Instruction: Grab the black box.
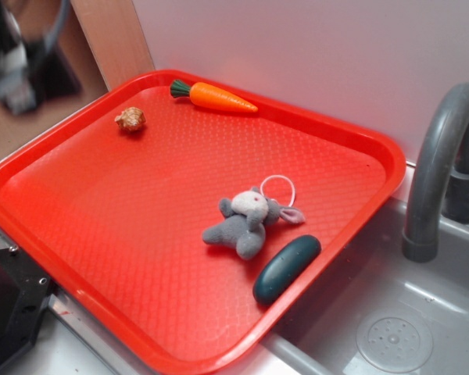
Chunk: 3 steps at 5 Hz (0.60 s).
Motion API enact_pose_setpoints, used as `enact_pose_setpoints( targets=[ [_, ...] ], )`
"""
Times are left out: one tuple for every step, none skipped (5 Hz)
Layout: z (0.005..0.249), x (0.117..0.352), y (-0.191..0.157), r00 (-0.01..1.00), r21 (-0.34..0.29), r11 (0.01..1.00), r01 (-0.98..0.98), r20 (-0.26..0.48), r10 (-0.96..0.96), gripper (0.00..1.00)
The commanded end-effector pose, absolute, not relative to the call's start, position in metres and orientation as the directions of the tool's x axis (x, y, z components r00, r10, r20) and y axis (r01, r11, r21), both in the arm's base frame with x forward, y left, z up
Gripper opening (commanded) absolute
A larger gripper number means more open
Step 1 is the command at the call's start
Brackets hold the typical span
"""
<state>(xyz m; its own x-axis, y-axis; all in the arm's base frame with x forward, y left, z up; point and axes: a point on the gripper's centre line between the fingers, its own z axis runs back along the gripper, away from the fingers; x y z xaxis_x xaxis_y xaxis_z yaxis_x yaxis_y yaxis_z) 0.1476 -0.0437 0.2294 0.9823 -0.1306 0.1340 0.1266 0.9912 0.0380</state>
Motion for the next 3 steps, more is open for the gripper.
enact_pose_setpoints(
  targets=[
    [0.231, 0.179, -0.029, 0.969, 0.174, 0.956, -0.236, 0.121, 0.217, 0.0],
    [0.219, 0.194, -0.005, 0.956, 0.146, 0.948, -0.283, 0.118, 0.268, 0.0],
    [0.215, 0.201, 0.003, 0.963, 0.121, 0.958, -0.259, 0.113, 0.246, 0.0]
  ],
)
